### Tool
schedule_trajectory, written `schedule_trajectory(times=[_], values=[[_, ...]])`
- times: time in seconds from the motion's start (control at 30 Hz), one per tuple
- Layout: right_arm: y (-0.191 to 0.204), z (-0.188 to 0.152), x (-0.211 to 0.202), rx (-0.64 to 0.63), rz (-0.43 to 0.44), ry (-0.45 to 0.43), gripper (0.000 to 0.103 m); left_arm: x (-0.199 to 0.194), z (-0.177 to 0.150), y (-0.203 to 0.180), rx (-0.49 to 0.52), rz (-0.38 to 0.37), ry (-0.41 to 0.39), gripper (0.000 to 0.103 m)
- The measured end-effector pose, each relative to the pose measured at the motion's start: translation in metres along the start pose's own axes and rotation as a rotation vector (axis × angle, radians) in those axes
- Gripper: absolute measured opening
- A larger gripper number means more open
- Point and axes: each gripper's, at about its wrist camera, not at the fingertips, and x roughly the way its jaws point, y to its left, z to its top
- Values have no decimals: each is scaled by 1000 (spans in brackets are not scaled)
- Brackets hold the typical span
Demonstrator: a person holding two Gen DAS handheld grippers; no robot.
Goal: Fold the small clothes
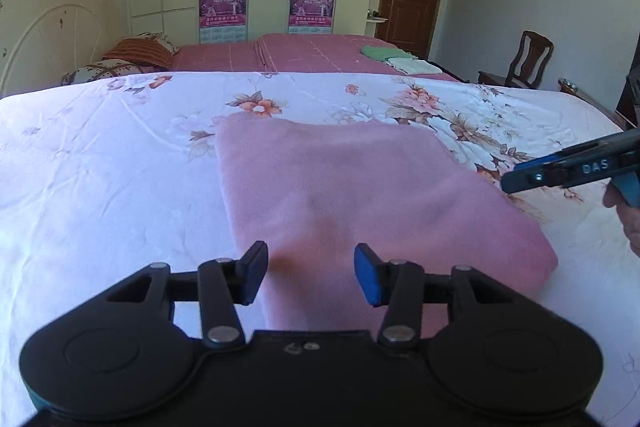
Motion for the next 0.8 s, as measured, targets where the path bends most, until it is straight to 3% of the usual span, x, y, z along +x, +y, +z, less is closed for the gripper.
schedule_trajectory(times=[0.2, 0.27, 0.33, 0.43, 0.53, 0.63, 0.7, 0.77, 0.8], values=[[8, -41, -28, 76, 100, 101, 54, -12, -38, 0, -78, 14, 57, 46], [12, -50, -21, 83, 125, 128, 37, -6, -42, -1, -104, 18, 79, 46], [13, -55, -13, 91, 128, 148, 12, -4, -41, -3, -110, 28, 86, 46], [12, -56, -12, 65, 84, 138, 5, -7, -40, -8, -118, 19, 86, 46], [11, -59, -16, 44, 54, 134, 4, 0, -48, -16, -79, 68, 129, 56], [14, -67, -7, -7, 17, 120, 5, -5, -50, -22, -94, 117, 123, 60], [13, -66, -9, 33, 17, 117, 6, -17, -48, -31, -79, 152, 106, 63], [13, -67, -23, 65, 31, 102, 20, -33, -50, -45, -61, 166, 84, 84], [14, -71, -34, 68, 17, 80, 47, -42, -52, -53, -56, 192, 64, 101]])
